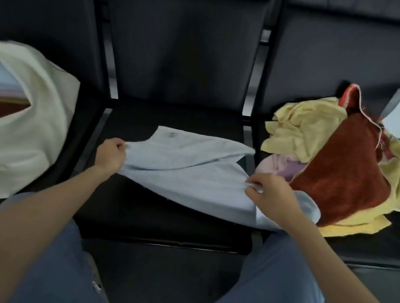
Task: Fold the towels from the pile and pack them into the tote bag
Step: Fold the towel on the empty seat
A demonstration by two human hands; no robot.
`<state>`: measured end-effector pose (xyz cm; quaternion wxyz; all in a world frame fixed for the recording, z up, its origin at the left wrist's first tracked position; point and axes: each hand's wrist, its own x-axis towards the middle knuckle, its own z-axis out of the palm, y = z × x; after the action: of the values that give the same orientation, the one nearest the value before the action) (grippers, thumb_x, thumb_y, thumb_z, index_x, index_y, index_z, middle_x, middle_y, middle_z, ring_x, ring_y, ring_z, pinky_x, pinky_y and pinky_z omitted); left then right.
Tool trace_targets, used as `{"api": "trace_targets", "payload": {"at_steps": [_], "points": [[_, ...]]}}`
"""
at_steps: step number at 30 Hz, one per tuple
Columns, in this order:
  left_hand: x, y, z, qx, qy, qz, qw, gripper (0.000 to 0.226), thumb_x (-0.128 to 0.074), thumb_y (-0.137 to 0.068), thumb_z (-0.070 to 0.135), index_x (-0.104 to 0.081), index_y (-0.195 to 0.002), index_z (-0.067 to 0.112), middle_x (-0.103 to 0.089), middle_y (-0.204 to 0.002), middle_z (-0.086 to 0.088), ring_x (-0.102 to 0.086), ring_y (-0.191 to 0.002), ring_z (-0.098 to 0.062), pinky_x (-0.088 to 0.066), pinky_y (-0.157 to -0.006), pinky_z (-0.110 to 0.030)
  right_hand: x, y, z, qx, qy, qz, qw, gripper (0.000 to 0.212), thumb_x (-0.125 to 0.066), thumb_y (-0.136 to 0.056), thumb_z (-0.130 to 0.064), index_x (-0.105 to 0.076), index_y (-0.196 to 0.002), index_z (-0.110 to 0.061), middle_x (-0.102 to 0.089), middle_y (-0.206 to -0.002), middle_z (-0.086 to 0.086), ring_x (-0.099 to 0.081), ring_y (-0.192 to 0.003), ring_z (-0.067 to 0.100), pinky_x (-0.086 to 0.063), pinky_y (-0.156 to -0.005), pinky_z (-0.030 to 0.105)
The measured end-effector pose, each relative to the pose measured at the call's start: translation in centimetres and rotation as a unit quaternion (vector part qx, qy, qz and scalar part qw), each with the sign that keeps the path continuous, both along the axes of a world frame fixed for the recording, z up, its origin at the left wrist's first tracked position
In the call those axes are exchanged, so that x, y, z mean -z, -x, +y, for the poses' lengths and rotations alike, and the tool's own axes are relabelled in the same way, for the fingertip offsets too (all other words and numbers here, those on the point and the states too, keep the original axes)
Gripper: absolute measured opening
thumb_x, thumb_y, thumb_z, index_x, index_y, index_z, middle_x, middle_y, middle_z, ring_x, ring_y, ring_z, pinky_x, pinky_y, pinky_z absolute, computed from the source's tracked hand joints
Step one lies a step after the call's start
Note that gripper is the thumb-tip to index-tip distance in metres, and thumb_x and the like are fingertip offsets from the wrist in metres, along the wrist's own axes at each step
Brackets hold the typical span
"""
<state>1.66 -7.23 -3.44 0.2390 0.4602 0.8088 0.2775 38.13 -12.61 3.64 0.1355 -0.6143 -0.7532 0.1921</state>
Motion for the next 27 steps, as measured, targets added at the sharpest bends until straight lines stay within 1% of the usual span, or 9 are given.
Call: {"api": "trace_targets", "payload": {"at_steps": [5,8,10,12,15,18,21,24,27], "points": [[3.2,5.1,-2.9,0.015,0.092,0.058,0.994,0.022,-0.046,-0.095,0.007,-0.066,-0.097,-0.003,-0.063,-0.101,-0.025,-0.058,-0.103,-0.043,-0.045,-0.085,-0.042,1.3,2.3,0.3,0.031,0.019,-0.014,0.999,0.017,-0.056,-0.087,-0.017,-0.069,-0.092,-0.009,-0.065,-0.087,0.003,-0.059,-0.087,0.022,-0.049,-0.073,0.036],[4.0,7.2,-3.4,0.032,0.158,0.084,0.983,0.022,-0.048,-0.092,0.002,-0.055,-0.071,-0.002,-0.057,-0.085,-0.024,-0.059,-0.085,-0.040,-0.042,-0.071,-0.039,2.4,3.8,0.8,0.052,0.006,-0.012,0.999,0.015,-0.052,-0.090,-0.014,-0.065,-0.092,-0.007,-0.065,-0.087,0.007,-0.060,-0.085,0.026,-0.047,-0.067,0.036],[4.0,7.7,-3.1,0.022,0.184,0.102,0.977,0.024,-0.049,-0.090,0.002,-0.046,-0.066,0.002,-0.053,-0.078,-0.019,-0.053,-0.076,-0.034,-0.040,-0.068,-0.036,3.2,4.7,1.2,0.053,-0.011,-0.010,0.999,0.019,-0.050,-0.093,-0.010,-0.067,-0.100,-0.009,-0.061,-0.094,0.010,-0.059,-0.088,0.029,-0.044,-0.068,0.034],[3.6,7.5,-2.4,0.017,0.202,0.144,0.969,0.012,-0.054,-0.089,0.010,-0.053,-0.082,0.000,-0.053,-0.090,-0.018,-0.055,-0.091,-0.038,-0.044,-0.076,-0.039,3.9,5.8,1.4,0.037,-0.035,0.004,0.999,0.024,-0.051,-0.093,-0.007,-0.070,-0.107,-0.010,-0.053,-0.101,0.013,-0.053,-0.096,0.030,-0.040,-0.076,0.031],[3.6,7.3,-0.4,0.036,0.182,0.199,0.962,0.032,-0.058,-0.087,0.020,-0.055,-0.112,0.001,-0.048,-0.122,-0.024,-0.050,-0.112,-0.043,-0.044,-0.092,-0.047,4.6,8.1,1.4,0.000,-0.030,0.018,0.999,0.026,-0.053,-0.092,-0.004,-0.071,-0.109,-0.012,-0.047,-0.100,0.012,-0.051,-0.095,0.032,-0.043,-0.081,0.036],[4.3,7.5,3.4,0.073,0.112,0.135,0.982,0.041,-0.058,-0.089,0.021,-0.055,-0.126,0.003,-0.052,-0.128,-0.023,-0.054,-0.113,-0.040,-0.046,-0.094,-0.044,5.4,10.7,1.2,-0.052,0.030,0.056,0.997,0.029,-0.049,-0.094,-0.005,-0.069,-0.113,-0.014,-0.048,-0.098,0.005,-0.056,-0.089,0.025,-0.047,-0.079,0.036],[4.6,6.7,7.0,0.059,0.077,0.062,0.993,0.048,-0.062,-0.091,0.025,-0.052,-0.133,0.004,-0.057,-0.129,-0.019,-0.055,-0.118,-0.034,-0.045,-0.099,-0.040,6.8,12.8,0.6,-0.097,0.057,0.079,0.991,0.031,-0.049,-0.093,-0.003,-0.067,-0.116,-0.012,-0.049,-0.096,0.004,-0.057,-0.087,0.024,-0.047,-0.079,0.031],[4.9,5.5,9.5,-0.002,0.057,-0.021,0.998,0.055,-0.065,-0.090,0.029,-0.048,-0.136,0.005,-0.056,-0.132,-0.015,-0.054,-0.121,-0.030,-0.044,-0.101,-0.037,8.6,14.1,-0.1,-0.089,0.095,0.103,0.986,0.032,-0.049,-0.092,-0.003,-0.063,-0.120,-0.009,-0.056,-0.099,0.008,-0.057,-0.091,0.022,-0.046,-0.083,0.029],[5.2,4.5,10.8,-0.043,0.056,-0.049,0.996,0.053,-0.068,-0.086,0.030,-0.051,-0.131,0.008,-0.056,-0.128,-0.008,-0.056,-0.117,-0.025,-0.046,-0.099,-0.034,10.3,14.2,-1.0,-0.044,0.112,0.145,0.982,0.029,-0.059,-0.091,-0.013,-0.055,-0.120,-0.008,-0.061,-0.101,0.004,-0.058,-0.091,0.016,-0.050,-0.087,0.033]]}}
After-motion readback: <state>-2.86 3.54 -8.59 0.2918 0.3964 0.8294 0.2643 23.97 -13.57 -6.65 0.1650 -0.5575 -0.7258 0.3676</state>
